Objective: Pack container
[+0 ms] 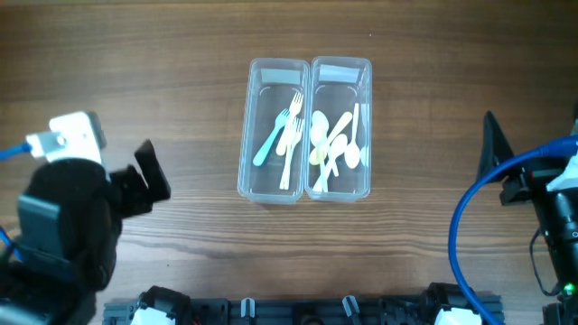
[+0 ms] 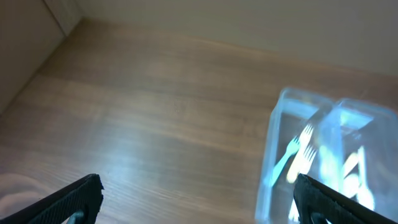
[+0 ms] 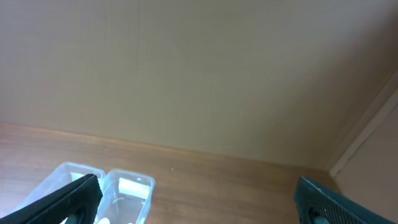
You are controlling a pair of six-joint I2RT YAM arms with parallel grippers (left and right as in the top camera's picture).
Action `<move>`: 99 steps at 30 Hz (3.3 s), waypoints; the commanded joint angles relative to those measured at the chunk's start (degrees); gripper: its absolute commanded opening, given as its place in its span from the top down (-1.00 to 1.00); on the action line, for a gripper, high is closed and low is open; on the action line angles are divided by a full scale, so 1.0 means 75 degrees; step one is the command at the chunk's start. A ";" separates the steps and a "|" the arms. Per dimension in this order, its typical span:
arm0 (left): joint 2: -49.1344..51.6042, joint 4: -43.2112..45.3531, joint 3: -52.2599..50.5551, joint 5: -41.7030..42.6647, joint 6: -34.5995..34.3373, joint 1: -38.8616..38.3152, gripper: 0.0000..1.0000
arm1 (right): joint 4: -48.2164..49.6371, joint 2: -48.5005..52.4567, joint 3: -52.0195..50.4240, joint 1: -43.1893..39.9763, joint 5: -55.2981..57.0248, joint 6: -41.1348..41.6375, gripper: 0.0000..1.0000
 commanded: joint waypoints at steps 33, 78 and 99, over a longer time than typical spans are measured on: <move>-0.1903 0.0050 -0.4127 -0.0216 0.0041 0.0087 -1.00 | -0.3086 0.0085 0.0026 -0.0017 0.0128 -0.0137 -1.00; -0.4042 0.7799 -0.8023 -0.0379 -0.0020 0.0825 -0.99 | -0.3083 0.0085 0.0026 -0.0017 0.0128 -0.0137 -0.99; -0.6647 0.7807 -1.0127 -0.0052 -0.0047 0.1008 -1.00 | -0.3083 0.0085 0.0026 -0.0017 0.0128 -0.0137 -1.00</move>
